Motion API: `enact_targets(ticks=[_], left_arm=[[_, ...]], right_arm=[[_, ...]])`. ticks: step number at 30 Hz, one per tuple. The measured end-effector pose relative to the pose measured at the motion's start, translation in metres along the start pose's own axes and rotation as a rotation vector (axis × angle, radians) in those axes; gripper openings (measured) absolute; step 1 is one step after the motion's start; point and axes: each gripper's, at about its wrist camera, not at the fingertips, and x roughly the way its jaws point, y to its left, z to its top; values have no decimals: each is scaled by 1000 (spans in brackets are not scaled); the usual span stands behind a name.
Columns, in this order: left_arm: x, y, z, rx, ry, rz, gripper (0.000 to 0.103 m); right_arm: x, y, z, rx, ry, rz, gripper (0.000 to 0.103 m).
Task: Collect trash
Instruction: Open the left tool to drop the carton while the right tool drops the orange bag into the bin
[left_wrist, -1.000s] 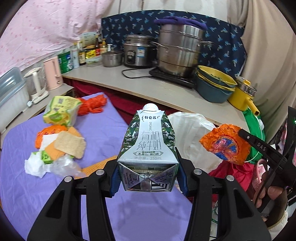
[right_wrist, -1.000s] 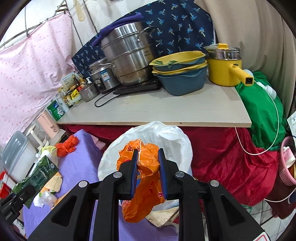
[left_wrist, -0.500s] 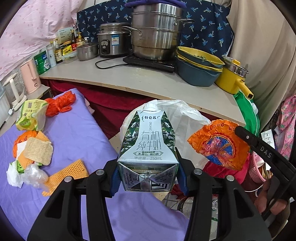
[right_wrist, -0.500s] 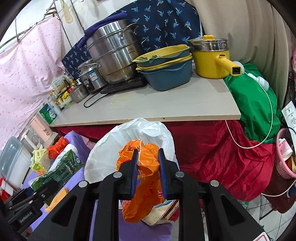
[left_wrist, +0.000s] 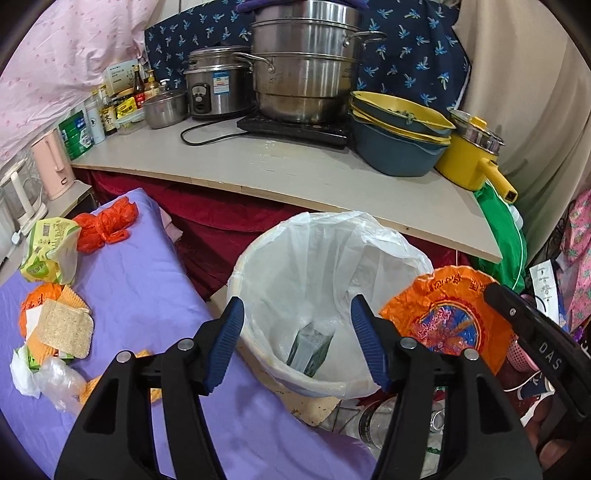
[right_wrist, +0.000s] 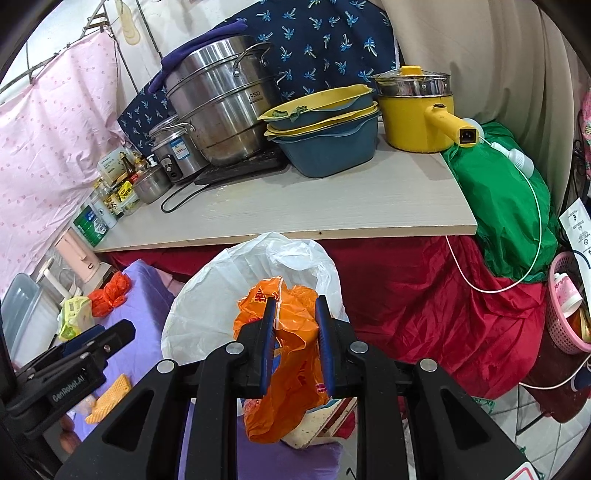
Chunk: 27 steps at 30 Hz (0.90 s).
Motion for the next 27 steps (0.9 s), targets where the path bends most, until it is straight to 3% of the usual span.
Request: enact_targets(ticks=[19, 24, 27], left_arm=[[-26, 51, -24, -72, -15, 103, 67], [-32, 58, -28, -75, -35, 140, 80], [-36, 64, -31, -83, -45, 155, 82]], right_arm=[[39, 42, 10, -46, 16, 33, 24], [47, 52, 10, -44, 25, -1, 46], [41, 58, 5, -58, 15, 3, 59]])
